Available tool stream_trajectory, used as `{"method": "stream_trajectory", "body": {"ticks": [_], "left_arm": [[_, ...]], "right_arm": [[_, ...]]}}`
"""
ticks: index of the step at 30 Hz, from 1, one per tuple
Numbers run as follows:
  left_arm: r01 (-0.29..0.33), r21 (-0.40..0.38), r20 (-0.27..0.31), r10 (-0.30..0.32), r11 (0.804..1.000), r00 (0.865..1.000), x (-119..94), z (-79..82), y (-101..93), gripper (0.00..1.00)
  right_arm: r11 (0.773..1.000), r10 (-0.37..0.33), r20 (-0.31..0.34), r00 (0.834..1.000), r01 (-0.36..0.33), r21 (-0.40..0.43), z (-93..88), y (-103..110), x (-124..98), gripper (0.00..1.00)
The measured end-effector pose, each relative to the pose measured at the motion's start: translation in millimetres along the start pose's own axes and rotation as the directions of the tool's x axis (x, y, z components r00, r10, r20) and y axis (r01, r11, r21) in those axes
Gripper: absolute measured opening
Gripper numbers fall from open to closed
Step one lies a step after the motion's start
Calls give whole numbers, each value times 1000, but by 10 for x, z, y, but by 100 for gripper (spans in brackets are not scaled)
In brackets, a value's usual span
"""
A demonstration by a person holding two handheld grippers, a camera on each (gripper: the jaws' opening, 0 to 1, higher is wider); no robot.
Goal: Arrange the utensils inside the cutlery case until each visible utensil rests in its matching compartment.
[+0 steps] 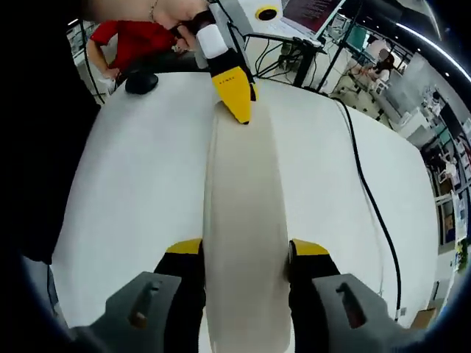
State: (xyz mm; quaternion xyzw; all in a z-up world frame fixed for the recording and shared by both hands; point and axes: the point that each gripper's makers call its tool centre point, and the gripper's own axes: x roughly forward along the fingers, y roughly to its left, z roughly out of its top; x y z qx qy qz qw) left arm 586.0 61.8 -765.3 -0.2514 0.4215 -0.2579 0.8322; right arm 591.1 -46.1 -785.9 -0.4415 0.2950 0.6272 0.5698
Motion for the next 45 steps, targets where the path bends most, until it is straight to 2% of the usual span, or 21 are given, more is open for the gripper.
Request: {"method": "stream_trajectory", "body": {"ticks": [3, 7, 10, 11, 12, 13, 15, 16, 17, 19, 21, 23, 24, 28, 32, 36, 39, 43, 44, 45], "left_arm": [[-15, 4, -14, 15, 1000, 1000, 38, -46, 56, 25], [-75, 57, -53, 78, 996, 996, 74, -90, 134, 26], [-89, 91, -59, 94, 992, 994, 89, -90, 130, 27], [-94, 99, -77, 102, 991, 992, 97, -121, 154, 27], [-104, 128, -96, 117, 986, 988, 104, -162, 177, 27], [-101, 160, -72, 114, 982, 991, 106, -125, 163, 27], [-108, 209, -86, 129, 972, 988, 99, -157, 162, 27], [-110, 189, -84, 128, 976, 988, 102, -165, 151, 27], [-111, 205, -83, 130, 972, 988, 102, -169, 154, 27], [-125, 270, -91, 155, 955, 984, 85, -188, 187, 26], [-123, 298, -53, 145, 946, 988, 86, -145, 154, 30], [-93, 287, -90, 123, 953, 988, 69, -228, 108, 32], [-90, 284, -89, 120, 954, 989, 67, -244, 105, 33], [-92, 320, -113, 135, 943, 984, 63, -382, 135, 42], [-78, 330, -142, 131, 941, 981, 77, -469, 140, 42], [-63, 332, -150, 118, 941, 982, 92, -487, 104, 41], [-63, 358, -155, 126, 932, 980, 94, -505, 85, 42], [-52, 388, -185, 133, 920, 974, 130, -595, 80, 41], [-51, 408, -176, 134, 912, 975, 133, -577, 77, 39], [-60, 407, -181, 145, 911, 973, 133, -571, 84, 37]], "right_arm": [[1000, 20, -16, 1000, -20, 8, -26, 10, 26, 43], [999, 42, -48, 998, -42, 18, -48, 32, 101, 43], [999, 44, -70, 997, -44, 8, -78, 39, 146, 42], [999, 51, -73, 996, -50, 14, -87, 50, 155, 42], [998, 55, -75, 996, -54, 14, -102, 64, 161, 42], [999, 52, -81, 995, -51, 14, -129, 58, 168, 43], [998, 65, -82, 994, -63, 24, -152, 69, 172, 43], [998, 66, -86, 994, -64, 23, -169, 69, 184, 43], [997, 70, -94, 993, -68, 24, -191, 79, 195, 43], [997, 76, -95, 993, -74, 28, -202, 97, 205, 43], [996, 83, -97, 992, -80, 34, -210, 116, 216, 43], [997, 74, -108, 991, -72, 20, -240, 136, 236, 43], [997, 75, -111, 991, -73, 19, -248, 141, 239, 43], [998, 70, -117, 991, -69, 16, -249, 127, 246, 43], [997, 73, -115, 991, -72, 14, -228, 135, 256, 43], [996, 92, -128, 988, -94, -6, -244, 145, 252, 43], [994, 82, -133, 988, -90, -55, -247, 150, 239, 43], [995, 84, -140, 987, -91, -47, -242, 153, 240, 43], [995, 85, -140, 986, -91, -39, -244, 154, 240, 43], [995, 84, -142, 986, -90, -32, -250, 154, 239, 43]]}}
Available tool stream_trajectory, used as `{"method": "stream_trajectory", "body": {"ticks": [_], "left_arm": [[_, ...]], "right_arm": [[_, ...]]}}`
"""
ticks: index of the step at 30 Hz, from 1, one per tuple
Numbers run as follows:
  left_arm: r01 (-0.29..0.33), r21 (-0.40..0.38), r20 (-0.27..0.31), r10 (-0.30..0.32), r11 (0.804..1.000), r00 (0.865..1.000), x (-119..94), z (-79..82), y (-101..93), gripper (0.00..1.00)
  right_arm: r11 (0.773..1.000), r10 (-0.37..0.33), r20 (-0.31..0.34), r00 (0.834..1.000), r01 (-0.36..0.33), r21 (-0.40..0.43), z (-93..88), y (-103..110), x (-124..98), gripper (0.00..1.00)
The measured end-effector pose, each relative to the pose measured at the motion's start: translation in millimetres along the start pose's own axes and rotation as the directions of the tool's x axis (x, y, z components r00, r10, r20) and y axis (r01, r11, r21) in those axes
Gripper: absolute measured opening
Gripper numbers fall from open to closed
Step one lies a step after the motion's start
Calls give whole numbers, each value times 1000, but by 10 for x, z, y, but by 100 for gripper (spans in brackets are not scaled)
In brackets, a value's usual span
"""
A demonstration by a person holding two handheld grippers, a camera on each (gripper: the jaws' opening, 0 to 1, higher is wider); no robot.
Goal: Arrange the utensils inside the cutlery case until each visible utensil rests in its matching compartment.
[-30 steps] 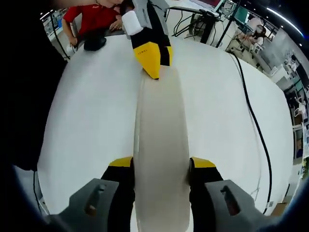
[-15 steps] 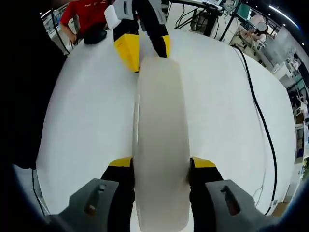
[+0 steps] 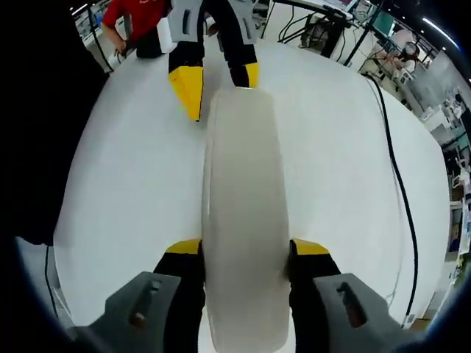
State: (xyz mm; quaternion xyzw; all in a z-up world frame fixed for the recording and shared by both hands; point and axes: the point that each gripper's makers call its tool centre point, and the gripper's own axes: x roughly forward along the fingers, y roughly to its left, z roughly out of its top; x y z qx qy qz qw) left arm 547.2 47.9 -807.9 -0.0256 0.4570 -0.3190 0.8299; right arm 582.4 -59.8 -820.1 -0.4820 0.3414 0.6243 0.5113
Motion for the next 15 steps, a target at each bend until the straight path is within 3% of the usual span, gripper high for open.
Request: {"method": "stream_trajectory", "body": {"ticks": [3, 7, 15], "left_arm": [[-9, 18, 2, 9, 1000, 1000, 16, 36, -13, 38], [-14, 38, 3, 13, 999, 1000, 34, 39, -36, 37], [-48, 38, -5, 48, 998, 999, 39, 54, 37, 29]], "right_arm": [[1000, 1, 1, 1000, -1, 9, -4, 15, -3, 43], [995, 40, 13, 999, -41, 89, -26, 30, 16, 44], [994, 30, -5, 1000, -30, 105, -23, 45, 13, 43]]}}
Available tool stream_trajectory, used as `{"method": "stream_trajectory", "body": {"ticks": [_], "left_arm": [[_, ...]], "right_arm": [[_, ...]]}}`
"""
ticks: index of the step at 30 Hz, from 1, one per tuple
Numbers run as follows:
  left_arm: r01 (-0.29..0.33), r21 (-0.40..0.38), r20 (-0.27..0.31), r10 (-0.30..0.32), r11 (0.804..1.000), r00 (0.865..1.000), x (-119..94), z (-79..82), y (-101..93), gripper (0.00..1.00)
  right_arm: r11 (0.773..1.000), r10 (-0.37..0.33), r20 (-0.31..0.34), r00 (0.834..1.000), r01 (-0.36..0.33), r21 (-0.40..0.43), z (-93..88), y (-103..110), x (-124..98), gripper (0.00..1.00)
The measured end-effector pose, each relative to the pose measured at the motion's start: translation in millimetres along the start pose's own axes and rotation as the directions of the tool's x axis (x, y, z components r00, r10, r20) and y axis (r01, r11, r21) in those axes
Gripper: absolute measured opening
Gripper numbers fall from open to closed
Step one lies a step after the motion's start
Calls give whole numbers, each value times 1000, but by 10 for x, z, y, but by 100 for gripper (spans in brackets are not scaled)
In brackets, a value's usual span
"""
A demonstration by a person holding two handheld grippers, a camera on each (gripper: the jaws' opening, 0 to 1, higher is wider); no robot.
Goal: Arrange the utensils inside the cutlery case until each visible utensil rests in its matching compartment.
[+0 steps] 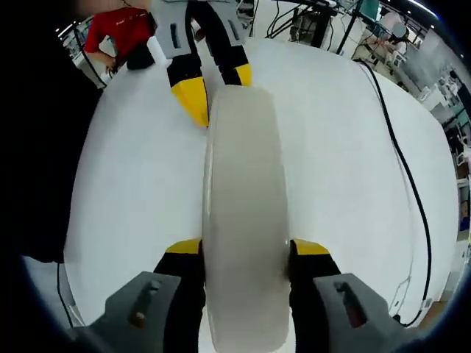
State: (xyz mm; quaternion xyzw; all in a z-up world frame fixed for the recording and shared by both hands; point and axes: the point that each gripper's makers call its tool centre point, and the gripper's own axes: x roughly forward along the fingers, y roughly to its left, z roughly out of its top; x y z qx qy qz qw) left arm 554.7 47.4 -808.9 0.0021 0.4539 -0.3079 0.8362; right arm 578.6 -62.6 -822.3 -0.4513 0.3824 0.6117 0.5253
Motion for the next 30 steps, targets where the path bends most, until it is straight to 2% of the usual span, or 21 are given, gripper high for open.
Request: {"method": "stream_trajectory", "body": {"ticks": [4, 9, 14, 18, 22, 24, 30], "left_arm": [[-21, 38, 2, 20, 999, 1000, -1, -16, 27, 25], [-19, 18, 4, 18, 1000, 1000, 2, -14, 34, 25], [-17, 25, 4, 17, 1000, 1000, -43, -88, 36, 24], [-21, 45, -4, 22, 999, 1000, -89, -165, 26, 24], [2, 1, 1, -2, 1000, 1000, -117, -178, 23, 26], [1, -1, -11, -1, 1000, 1000, -125, -190, 19, 25], [-7, 20, -12, 7, 1000, 1000, -124, -197, 5, 26]], "right_arm": [[1000, -7, -18, 1000, 8, 17, -6, 13, 1, 43], [1000, -8, -26, 1000, 9, 29, -3, 10, 1, 43], [997, -18, -13, 1000, 19, 77, 3, 7, 0, 44], [998, -23, -45, 999, 25, 52, -22, 10, -24, 42], [997, -52, 16, 998, 51, 61, 138, -16, -176, 38], [997, -55, 24, 998, 53, 55, 175, -23, -203, 38], [998, -64, -45, 997, 63, -24, 146, 0, -97, 37]]}}
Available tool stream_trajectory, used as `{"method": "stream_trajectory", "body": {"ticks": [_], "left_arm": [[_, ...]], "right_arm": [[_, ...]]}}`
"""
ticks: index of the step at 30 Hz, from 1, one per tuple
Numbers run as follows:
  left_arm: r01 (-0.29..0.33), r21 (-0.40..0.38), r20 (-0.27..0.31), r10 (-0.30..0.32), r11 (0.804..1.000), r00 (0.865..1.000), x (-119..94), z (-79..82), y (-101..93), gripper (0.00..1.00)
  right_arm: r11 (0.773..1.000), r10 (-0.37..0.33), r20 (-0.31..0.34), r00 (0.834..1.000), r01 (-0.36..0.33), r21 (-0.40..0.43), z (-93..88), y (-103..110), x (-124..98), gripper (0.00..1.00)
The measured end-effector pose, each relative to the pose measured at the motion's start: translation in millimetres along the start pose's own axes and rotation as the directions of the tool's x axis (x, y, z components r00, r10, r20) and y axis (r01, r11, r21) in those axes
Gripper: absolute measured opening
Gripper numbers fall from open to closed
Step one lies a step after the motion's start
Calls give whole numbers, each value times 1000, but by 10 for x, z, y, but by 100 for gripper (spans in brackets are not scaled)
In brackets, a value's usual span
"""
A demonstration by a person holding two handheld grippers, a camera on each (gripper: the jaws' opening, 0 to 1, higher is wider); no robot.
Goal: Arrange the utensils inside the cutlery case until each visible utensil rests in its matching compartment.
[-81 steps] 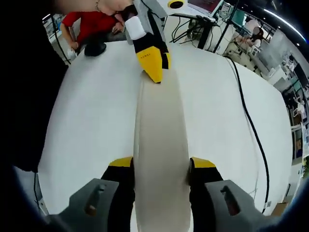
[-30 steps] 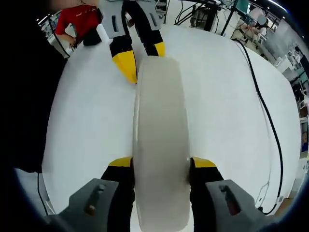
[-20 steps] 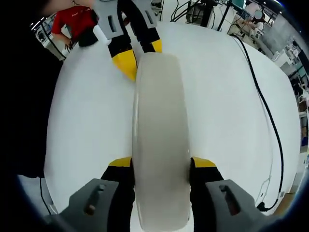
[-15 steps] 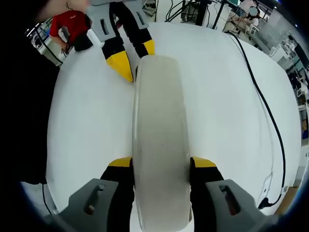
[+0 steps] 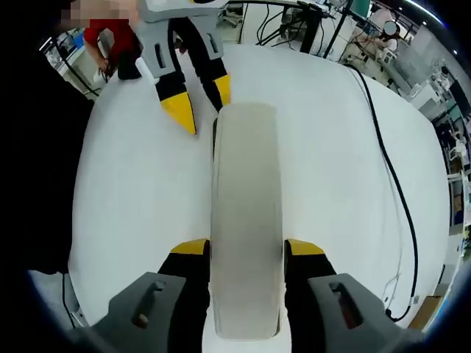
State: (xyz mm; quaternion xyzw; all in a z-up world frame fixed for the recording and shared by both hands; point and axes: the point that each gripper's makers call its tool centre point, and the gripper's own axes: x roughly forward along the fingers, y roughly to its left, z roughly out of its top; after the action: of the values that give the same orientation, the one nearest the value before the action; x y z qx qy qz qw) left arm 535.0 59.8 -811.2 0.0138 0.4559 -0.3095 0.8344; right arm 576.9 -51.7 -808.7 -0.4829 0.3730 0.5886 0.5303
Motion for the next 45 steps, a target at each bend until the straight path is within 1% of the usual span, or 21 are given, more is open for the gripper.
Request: {"method": "stream_trajectory", "body": {"ticks": [2, 4, 7, 10, 14, 23, 28, 29, 30, 32, 34, 35, 36, 38, 39, 40, 41, 42, 43, 44, 45], "left_arm": [[1, -5, 5, -1, 1000, 1000, -2, 1, 3, 26], [3, 1, 6, -3, 1000, 1000, -1, 3, 3, 26], [5, 5, 6, -5, 1000, 1000, 3, 10, 10, 26], [3, 7, 4, -3, 1000, 1000, 7, 14, 19, 25], [6, 4, 3, -6, 1000, 1000, 9, 15, 19, 25], [14, -2, -2, -14, 1000, 1000, 7, 12, 18, 24], [26, -2, 0, -26, 1000, 1000, 4, 12, 6, 25], [33, -11, 4, -33, 999, 999, 3, 14, 2, 26], [32, -21, 10, -32, 999, 999, -3, 11, 2, 26], [13, -15, 12, -12, 1000, 1000, -30, -14, 22, 28], [-14, -2, 31, 14, 1000, 999, -54, -18, 60, 36], [-19, -5, 34, 20, 1000, 999, -58, -14, 68, 38], [-24, -5, 41, 25, 1000, 999, -71, -4, 78, 38], [-31, -8, 39, 31, 999, 999, -98, 30, 92, 31], [-37, -14, 48, 38, 999, 998, -113, 71, 100, 26], [-38, -32, 64, 40, 999, 997, -141, 141, 97, 23], [-35, -47, 80, 39, 998, 996, -154, 205, 88, 21], [-33, -65, 98, 39, 997, 994, -171, 272, 79, 20], [-30, -87, 114, 40, 996, 993, -184, 346, 68, 18], [-11, -90, 111, 21, 996, 994, -201, 406, 23, 14], [-2, -84, 111, 12, 996, 994, -204, 451, -7, 11]], "right_arm": [[1000, -18, -17, 1000, 17, -17, 5, -10, -19, 36], [997, -27, -14, 1000, 26, -68, 6, -19, -45, 36], [995, -24, -5, 1000, 23, -93, -25, 10, -103, 36], [995, -15, 2, 1000, 15, -96, -100, 6, -106, 36], [996, -6, -22, 1000, 4, -94, -176, -1, -62, 36], [994, -8, -33, 999, 5, -110, -181, -16, -47, 36], [993, -15, -45, 999, 10, -115, -227, -11, 21, 39], [996, -29, -56, 998, 24, -81, -259, -20, 0, 39], [999, -50, -8, 999, 50, -9, -228, -43, -49, 39], [994, -75, 62, 995, 69, 87, -198, -54, -191, 38], [986, -97, 103, 990, 82, 143, -225, -50, -325, 39], [981, -110, 112, 988, 89, 173, -290, -30, -415, 41], [976, -124, 119, 985, 99, 194, -341, -30, -469, 42], [962, -165, 127, 978, 131, 240, -467, -59, -579, 39], [942, -207, 130, 970, 162, 293, -589, -108, -663, 35], [929, -229, 132, 965, 176, 326, -669, -136, -713, 32], [907, -257, 135, 957, 191, 375, -778, -173, -785, 29], [894, -265, 157, 952, 181, 410, -813, -180, -814, 27], [854, -283, 171, 944, 167, 493, -890, -203, -850, 25], [835, -294, 156, 943, 174, 522, -947, -226, -868, 22], [831, -309, 134, 942, 199, 519, -1018, -262, -887, 17]]}}
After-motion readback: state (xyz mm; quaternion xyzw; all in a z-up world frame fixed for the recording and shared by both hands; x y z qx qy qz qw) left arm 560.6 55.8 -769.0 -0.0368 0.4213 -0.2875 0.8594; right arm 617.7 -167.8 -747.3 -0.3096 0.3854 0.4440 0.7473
